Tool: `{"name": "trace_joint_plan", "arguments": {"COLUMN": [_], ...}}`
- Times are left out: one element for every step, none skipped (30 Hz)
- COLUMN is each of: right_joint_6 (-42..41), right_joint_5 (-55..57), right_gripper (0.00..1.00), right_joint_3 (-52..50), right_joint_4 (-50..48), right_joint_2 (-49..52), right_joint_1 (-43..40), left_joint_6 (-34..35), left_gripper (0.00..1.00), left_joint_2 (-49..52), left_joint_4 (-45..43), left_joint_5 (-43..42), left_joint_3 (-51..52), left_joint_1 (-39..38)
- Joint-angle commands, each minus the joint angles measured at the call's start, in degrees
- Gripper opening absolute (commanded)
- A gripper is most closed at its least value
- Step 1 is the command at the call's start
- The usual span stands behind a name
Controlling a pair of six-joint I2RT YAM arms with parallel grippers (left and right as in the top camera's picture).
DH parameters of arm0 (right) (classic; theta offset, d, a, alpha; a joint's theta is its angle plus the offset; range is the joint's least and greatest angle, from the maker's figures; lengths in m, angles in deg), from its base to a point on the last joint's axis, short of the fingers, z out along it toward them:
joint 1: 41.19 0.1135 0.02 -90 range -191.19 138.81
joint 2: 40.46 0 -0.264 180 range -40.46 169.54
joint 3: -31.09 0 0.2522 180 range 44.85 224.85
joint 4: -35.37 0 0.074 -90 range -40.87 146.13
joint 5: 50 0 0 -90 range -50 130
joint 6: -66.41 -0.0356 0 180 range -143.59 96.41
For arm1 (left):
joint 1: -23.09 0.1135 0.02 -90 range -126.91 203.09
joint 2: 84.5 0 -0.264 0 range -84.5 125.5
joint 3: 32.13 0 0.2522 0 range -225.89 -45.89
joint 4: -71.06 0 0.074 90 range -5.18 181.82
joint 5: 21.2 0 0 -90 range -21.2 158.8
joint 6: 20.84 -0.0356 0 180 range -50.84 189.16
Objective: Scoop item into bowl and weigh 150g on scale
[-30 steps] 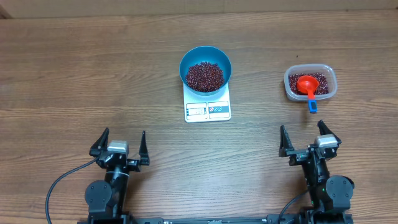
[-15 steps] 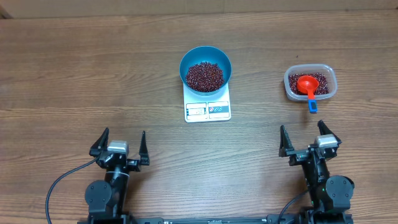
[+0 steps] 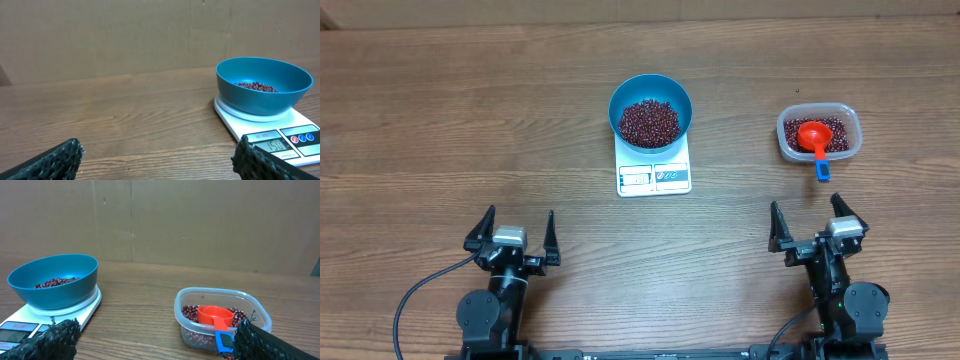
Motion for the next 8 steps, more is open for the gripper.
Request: {"name": "trace_joint_plan", "arguments": {"right_joint_6": [0.22,0.22,0.22,0.22,0.22,0.22,0.22,0.22], "right_joint_5": [0.17,0.17,0.17,0.17,0.17,0.17,0.17,0.17], "right_gripper": [1.00,1.00,1.00,1.00,1.00,1.00,1.00,1.00], "right_joint_3": [-0.57,-0.57,-0.57,-0.57,-0.57,-0.57,-0.57,-0.57], "right_joint_4": [-0.15,-0.15,-0.15,-0.15,-0.15,-0.15,-0.15,-0.15], "right_joint_2": [-0.57,-0.57,-0.57,-0.57,-0.57,-0.57,-0.57,-0.57], "right_joint_1": [0.26,0.26,0.26,0.26,0.26,0.26,0.26,0.26], "left_joint_6": [-0.68,-0.68,-0.68,-0.68,-0.68,-0.68,-0.68,-0.68], "left_gripper": [1.00,1.00,1.00,1.00,1.00,1.00,0.99,1.00], "left_joint_2": [-0.59,-0.59,-0.59,-0.59,-0.59,-0.59,-0.59,-0.59], "left_joint_4": [0.22,0.22,0.22,0.22,0.22,0.22,0.22,0.22], "left_joint_5": [0.35,0.35,0.35,0.35,0.35,0.35,0.35,0.35], "left_joint_3": [0.20,0.20,0.20,0.20,0.20,0.20,0.20,0.20], "left_joint_1": [0.35,0.35,0.35,0.35,0.35,0.35,0.35,0.35]}}
